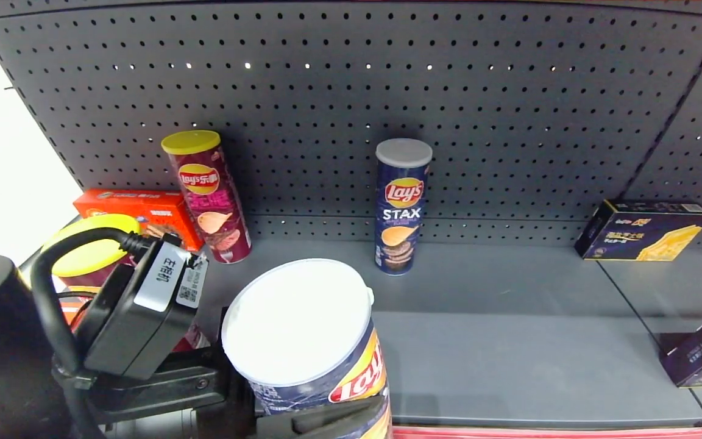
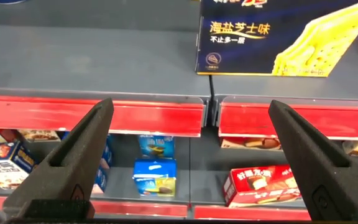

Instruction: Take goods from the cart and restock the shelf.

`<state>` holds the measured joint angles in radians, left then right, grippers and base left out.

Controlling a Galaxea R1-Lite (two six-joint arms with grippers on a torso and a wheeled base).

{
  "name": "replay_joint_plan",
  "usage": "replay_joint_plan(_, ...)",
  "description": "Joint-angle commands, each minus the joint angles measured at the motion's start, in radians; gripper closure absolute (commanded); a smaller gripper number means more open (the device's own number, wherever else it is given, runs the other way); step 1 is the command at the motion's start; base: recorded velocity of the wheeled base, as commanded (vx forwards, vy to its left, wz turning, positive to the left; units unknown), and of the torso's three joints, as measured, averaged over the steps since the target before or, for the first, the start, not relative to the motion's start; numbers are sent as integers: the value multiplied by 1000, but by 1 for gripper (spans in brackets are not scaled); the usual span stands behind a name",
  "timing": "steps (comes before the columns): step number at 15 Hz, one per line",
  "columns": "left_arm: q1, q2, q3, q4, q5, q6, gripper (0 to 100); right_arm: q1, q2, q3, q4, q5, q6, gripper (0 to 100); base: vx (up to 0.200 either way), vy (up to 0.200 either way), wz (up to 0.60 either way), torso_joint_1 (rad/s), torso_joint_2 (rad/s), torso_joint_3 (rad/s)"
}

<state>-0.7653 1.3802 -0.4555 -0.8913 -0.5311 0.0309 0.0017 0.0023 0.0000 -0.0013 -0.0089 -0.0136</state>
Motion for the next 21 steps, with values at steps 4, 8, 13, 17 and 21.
replay_joint_plan(4,-2,-12,17,3,8,54,100,0,1,-2,-8,55,-46,0,0,0,0,0,0,0)
replay_joint_plan(8,1,-46,18,11,57,57,100,-2,4,-6,-3,23,-57,0,0,0,0,0,0,0)
replay_joint_plan(13,58,-40,29,12,54,58,100,90,427,-394,-98,104,44,0,0,0,0,0,0,0)
replay_joint_plan(17,58,-1,35,2,52,60,100,224,502,-364,-140,161,-11,0,0,0,0,0,0,0)
replay_joint_plan(21,57,7,21,-2,46,58,100,310,682,-413,-180,218,-25,0,0,0,0,0,0,0)
